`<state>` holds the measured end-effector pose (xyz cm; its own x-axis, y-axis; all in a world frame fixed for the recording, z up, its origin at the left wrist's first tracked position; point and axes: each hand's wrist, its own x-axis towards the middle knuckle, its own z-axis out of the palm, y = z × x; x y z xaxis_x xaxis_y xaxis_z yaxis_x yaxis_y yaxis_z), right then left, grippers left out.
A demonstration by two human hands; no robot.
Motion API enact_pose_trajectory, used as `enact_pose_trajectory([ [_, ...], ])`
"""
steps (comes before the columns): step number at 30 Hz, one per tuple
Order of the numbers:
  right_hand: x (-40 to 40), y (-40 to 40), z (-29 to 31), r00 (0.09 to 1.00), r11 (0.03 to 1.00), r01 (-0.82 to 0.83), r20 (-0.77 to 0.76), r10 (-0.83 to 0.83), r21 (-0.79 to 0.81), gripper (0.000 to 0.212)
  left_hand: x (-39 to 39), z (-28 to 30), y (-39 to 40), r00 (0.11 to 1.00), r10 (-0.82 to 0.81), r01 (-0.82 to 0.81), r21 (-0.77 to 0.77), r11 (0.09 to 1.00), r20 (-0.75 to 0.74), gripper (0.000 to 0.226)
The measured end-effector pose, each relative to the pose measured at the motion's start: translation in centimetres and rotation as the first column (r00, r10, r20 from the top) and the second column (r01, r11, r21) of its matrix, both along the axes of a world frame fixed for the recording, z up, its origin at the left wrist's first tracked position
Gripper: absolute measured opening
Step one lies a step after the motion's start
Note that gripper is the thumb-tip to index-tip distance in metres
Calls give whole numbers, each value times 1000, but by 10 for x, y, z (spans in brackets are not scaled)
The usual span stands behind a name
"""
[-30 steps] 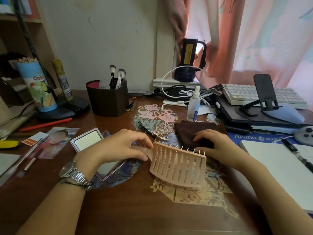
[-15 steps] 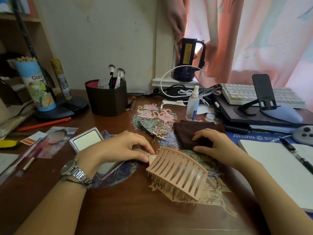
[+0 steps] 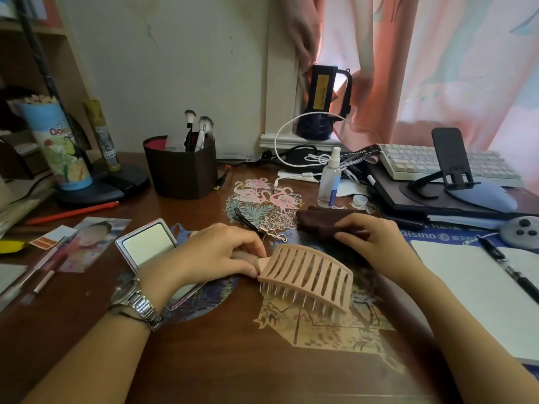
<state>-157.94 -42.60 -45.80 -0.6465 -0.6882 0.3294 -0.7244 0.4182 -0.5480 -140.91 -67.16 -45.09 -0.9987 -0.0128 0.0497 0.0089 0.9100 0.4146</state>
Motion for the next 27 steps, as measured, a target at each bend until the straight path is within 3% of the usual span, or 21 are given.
enact_pose_trajectory([
  [5,1,-2,3,996,982,84,7,-84,-167,13,-2,-4,0,994,84,-84,2,996,-63,26],
  [9,7,-1,7,998,973,61,11,-60,-221,12,-5,-4,6,987,129,-129,12,992,-100,28],
  [16,17,1,16,987,980,-154,23,158,-125,19,-7,-8,9,979,147,-146,20,989,-143,31],
  [23,17,1,12,973,973,-222,-69,219,-53,22,-8,-12,11,978,148,-135,96,986,-145,29],
  [27,18,1,12,972,969,-233,19,235,-82,20,-9,-14,11,979,146,-124,160,979,-139,28],
])
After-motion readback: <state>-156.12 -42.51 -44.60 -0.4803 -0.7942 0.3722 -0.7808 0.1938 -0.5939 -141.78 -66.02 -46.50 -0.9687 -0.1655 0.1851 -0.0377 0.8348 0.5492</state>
